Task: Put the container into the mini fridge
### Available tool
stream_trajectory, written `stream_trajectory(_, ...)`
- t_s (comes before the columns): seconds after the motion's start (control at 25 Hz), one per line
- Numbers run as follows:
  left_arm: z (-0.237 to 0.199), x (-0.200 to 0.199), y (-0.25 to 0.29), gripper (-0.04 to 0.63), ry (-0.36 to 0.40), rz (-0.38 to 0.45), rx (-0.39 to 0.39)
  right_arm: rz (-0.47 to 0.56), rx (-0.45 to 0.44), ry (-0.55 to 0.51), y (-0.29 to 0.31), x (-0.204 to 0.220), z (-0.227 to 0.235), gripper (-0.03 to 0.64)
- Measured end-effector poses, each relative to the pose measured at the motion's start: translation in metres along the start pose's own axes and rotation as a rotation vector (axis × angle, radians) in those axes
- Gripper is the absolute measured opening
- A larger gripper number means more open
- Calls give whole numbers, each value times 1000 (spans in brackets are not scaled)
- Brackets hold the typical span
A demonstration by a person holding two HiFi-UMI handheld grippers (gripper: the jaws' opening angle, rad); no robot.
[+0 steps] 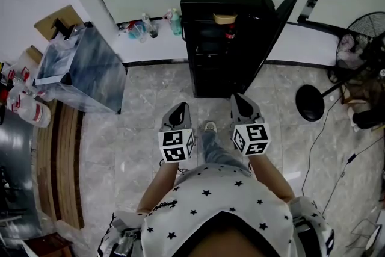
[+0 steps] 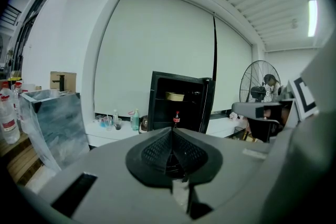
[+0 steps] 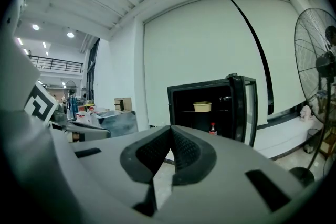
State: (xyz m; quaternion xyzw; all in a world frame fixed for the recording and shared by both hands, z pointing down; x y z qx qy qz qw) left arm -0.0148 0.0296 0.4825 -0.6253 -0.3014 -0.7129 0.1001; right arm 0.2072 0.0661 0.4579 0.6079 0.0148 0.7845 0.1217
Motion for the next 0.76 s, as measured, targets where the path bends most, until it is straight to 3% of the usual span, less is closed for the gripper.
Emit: stream_trajectory(0.76,1,6,-8,14,-2,-10,-7,8,-25,0,-5,1,-3,-6)
Point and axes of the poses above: the fingertips, and each gripper's own axes: y forward along the fingers, z to its right, x out of its underside, the point moved 9 cm from there along -y, backward along the fingers, and after that the axes turned 11 degrees about y, right-handed, at the moved point
